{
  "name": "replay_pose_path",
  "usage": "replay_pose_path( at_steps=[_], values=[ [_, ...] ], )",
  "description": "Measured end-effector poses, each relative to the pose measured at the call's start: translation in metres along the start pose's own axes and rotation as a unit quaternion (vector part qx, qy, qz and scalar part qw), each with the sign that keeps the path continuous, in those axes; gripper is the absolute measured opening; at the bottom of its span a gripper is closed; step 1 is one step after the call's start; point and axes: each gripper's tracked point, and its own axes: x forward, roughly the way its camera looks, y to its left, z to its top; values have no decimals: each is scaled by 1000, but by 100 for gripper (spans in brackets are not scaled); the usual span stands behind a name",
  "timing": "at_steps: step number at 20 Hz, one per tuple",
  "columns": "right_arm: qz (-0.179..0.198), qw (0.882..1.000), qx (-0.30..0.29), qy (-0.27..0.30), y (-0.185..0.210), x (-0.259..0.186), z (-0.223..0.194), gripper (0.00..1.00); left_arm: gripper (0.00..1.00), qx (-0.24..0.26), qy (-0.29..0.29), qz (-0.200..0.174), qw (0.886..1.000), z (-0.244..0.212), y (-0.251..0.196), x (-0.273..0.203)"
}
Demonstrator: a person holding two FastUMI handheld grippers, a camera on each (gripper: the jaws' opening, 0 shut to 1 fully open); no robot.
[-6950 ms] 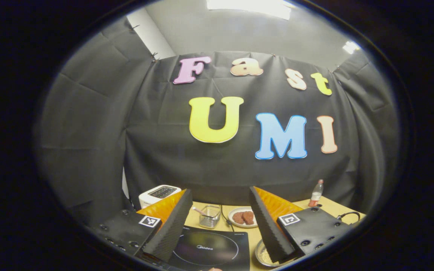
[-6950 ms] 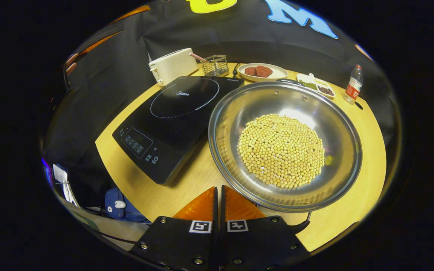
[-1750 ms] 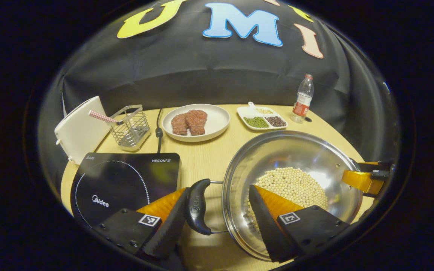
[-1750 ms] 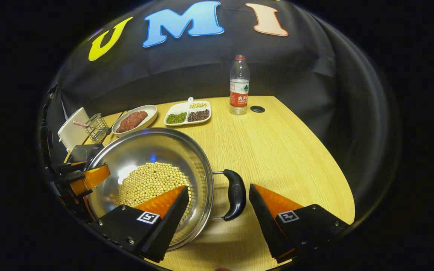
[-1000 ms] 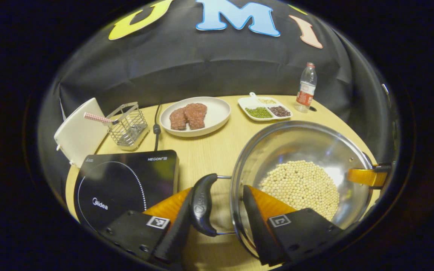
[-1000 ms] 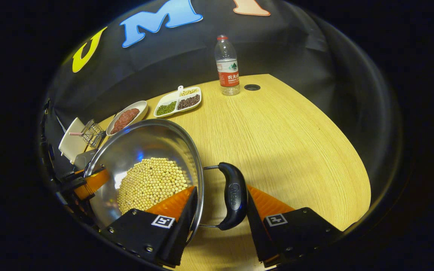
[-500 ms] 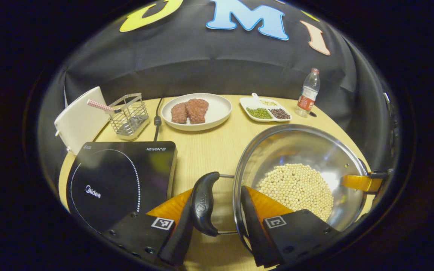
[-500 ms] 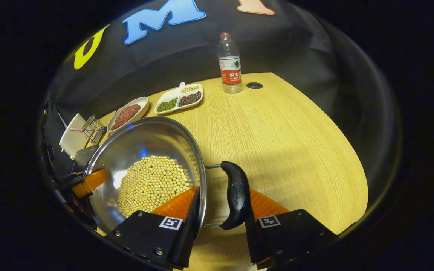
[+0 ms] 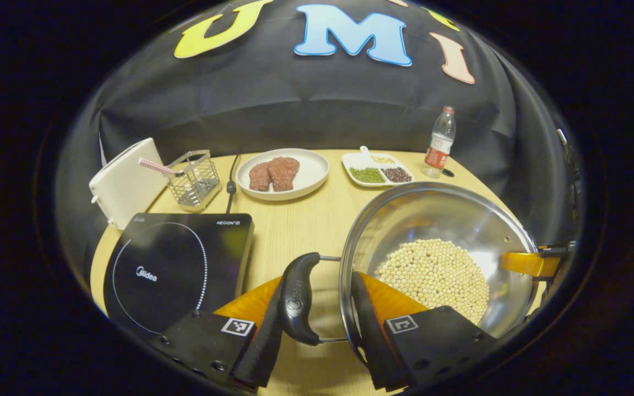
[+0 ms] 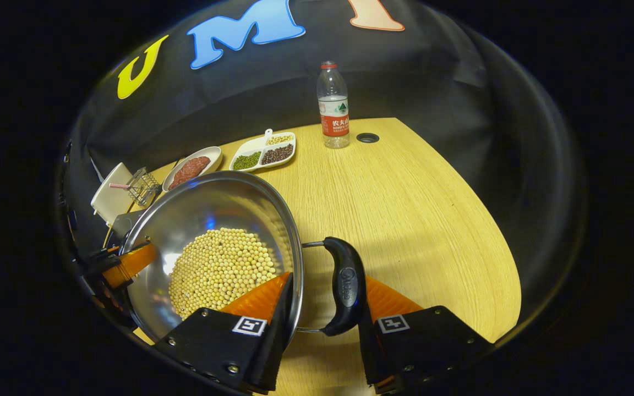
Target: First push the handle of the pot to place it horizontally, then grasp the pot with both hands and set it on the induction cooktop.
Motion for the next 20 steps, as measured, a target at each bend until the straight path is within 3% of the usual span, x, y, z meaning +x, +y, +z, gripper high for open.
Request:
replay_pose_path(
  at_steps=[10,11,12,14,15,19,20],
  values=[
    [49,997,-58,-32,24,-33,18,58,68,-54,-34,63,996,-1,16,-70],
    [52,996,-63,-33,27,-36,17,59,72,-56,-36,66,996,-4,20,-77],
    [53,996,-65,-33,30,-39,15,58,68,-56,-38,69,995,-7,22,-81],
    [55,995,-72,-34,39,-44,14,58,72,-59,-42,72,995,-11,30,-89],
    [55,995,-74,-35,45,-47,13,58,68,-62,-45,74,994,-12,36,-94],
    [55,995,-73,-40,73,-55,11,59,72,-57,-55,75,994,-9,64,-109],
    [54,995,-71,-42,81,-58,11,58,69,-57,-55,75,994,-10,72,-113]
  ],
)
